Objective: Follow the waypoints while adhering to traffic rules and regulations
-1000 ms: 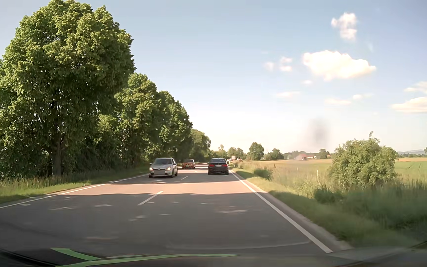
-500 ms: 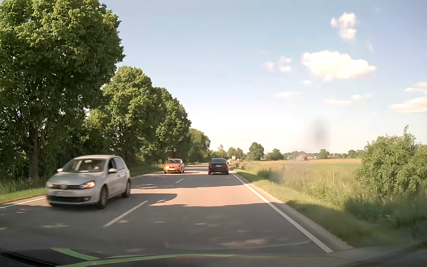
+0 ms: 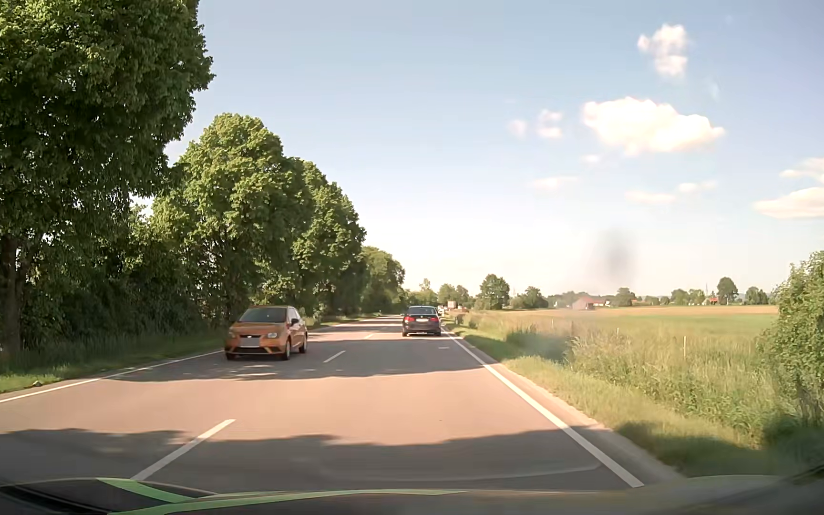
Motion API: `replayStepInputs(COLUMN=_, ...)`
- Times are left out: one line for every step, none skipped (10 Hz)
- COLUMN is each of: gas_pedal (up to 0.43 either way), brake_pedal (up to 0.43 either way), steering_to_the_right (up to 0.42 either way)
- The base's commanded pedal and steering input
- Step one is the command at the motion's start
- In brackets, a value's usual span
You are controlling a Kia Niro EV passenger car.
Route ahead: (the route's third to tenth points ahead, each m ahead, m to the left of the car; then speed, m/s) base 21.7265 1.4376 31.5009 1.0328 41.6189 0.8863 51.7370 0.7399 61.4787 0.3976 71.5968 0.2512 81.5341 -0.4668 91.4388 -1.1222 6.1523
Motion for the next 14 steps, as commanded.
replayStepInputs(gas_pedal=0.067, brake_pedal=0.000, steering_to_the_right=0.001)
replayStepInputs(gas_pedal=0.067, brake_pedal=0.000, steering_to_the_right=0.001)
replayStepInputs(gas_pedal=0.067, brake_pedal=0.000, steering_to_the_right=0.001)
replayStepInputs(gas_pedal=0.067, brake_pedal=0.000, steering_to_the_right=0.001)
replayStepInputs(gas_pedal=0.079, brake_pedal=0.000, steering_to_the_right=0.001)
replayStepInputs(gas_pedal=0.087, brake_pedal=0.000, steering_to_the_right=0.001)
replayStepInputs(gas_pedal=0.098, brake_pedal=0.000, steering_to_the_right=0.001)
replayStepInputs(gas_pedal=0.098, brake_pedal=0.000, steering_to_the_right=0.001)
replayStepInputs(gas_pedal=0.110, brake_pedal=0.000, steering_to_the_right=0.001)
replayStepInputs(gas_pedal=0.110, brake_pedal=0.000, steering_to_the_right=0.001)
replayStepInputs(gas_pedal=0.110, brake_pedal=0.000, steering_to_the_right=0.000)
replayStepInputs(gas_pedal=0.110, brake_pedal=0.000, steering_to_the_right=0.000)
replayStepInputs(gas_pedal=0.110, brake_pedal=0.000, steering_to_the_right=0.000)
replayStepInputs(gas_pedal=0.118, brake_pedal=0.000, steering_to_the_right=0.000)
